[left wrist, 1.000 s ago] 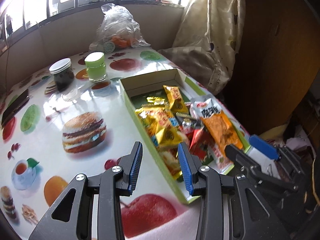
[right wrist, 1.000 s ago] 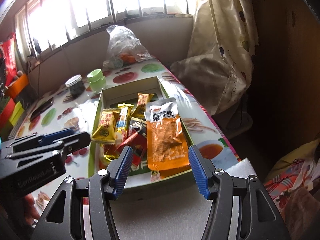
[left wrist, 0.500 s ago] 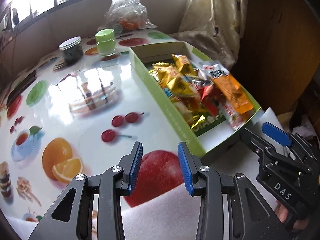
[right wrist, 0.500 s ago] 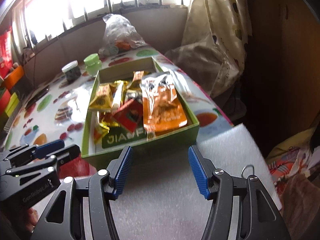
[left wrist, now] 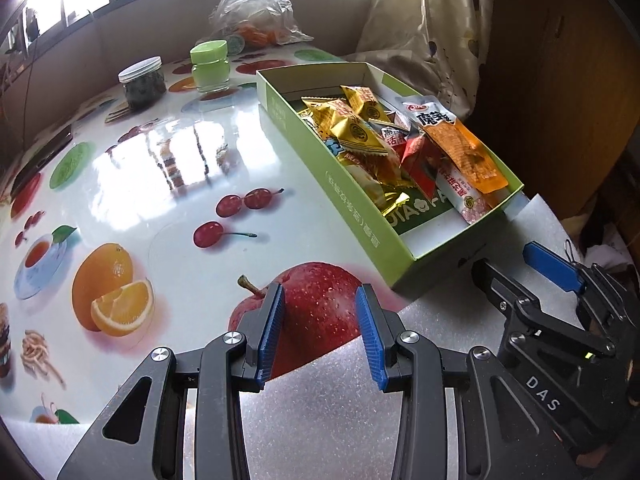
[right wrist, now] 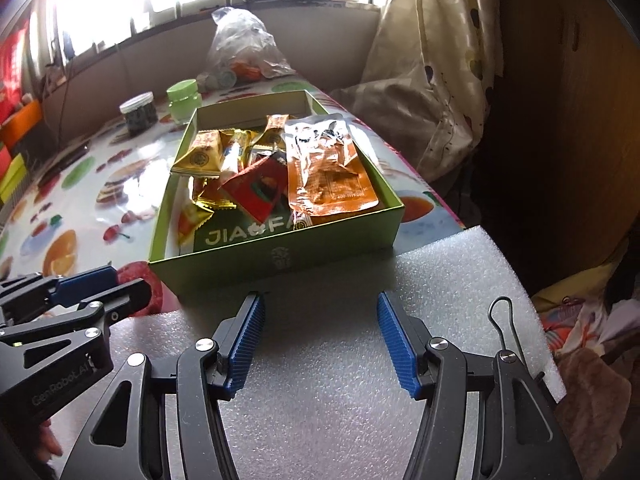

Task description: Organize snacks

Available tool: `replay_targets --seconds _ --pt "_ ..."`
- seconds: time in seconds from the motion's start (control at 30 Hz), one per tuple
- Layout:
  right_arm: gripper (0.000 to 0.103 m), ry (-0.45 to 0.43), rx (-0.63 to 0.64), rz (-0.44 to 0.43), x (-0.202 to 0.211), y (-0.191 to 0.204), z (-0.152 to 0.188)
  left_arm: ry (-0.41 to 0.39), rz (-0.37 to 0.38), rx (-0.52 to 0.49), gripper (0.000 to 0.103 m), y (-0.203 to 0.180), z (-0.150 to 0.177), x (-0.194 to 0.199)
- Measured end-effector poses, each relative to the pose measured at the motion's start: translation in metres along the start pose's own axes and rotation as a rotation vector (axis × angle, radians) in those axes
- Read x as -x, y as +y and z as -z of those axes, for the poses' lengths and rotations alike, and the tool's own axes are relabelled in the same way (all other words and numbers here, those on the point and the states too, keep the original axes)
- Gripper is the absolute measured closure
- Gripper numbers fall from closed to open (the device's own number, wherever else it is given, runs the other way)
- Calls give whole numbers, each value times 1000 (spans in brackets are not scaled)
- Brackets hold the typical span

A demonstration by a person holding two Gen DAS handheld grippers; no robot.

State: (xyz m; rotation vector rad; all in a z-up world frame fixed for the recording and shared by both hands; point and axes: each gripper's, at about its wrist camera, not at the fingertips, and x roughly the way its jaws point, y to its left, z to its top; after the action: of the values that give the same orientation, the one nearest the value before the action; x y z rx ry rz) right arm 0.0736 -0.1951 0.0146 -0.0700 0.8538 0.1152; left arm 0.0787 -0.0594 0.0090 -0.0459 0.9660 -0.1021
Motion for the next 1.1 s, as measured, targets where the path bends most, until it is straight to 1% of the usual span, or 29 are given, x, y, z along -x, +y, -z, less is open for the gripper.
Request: replay_targets --seconds 0.17,0.33,1.1 --pt "44 -23 -5 9 0 1 4 -9 -14 -10 64 -2 2 0" --pt "44 -23 -10 13 1 1 4 -9 -22 -15 64 -3 2 0" --pt "44 -31 -10 15 1 0 5 -14 -20 -8 64 -3 3 1"
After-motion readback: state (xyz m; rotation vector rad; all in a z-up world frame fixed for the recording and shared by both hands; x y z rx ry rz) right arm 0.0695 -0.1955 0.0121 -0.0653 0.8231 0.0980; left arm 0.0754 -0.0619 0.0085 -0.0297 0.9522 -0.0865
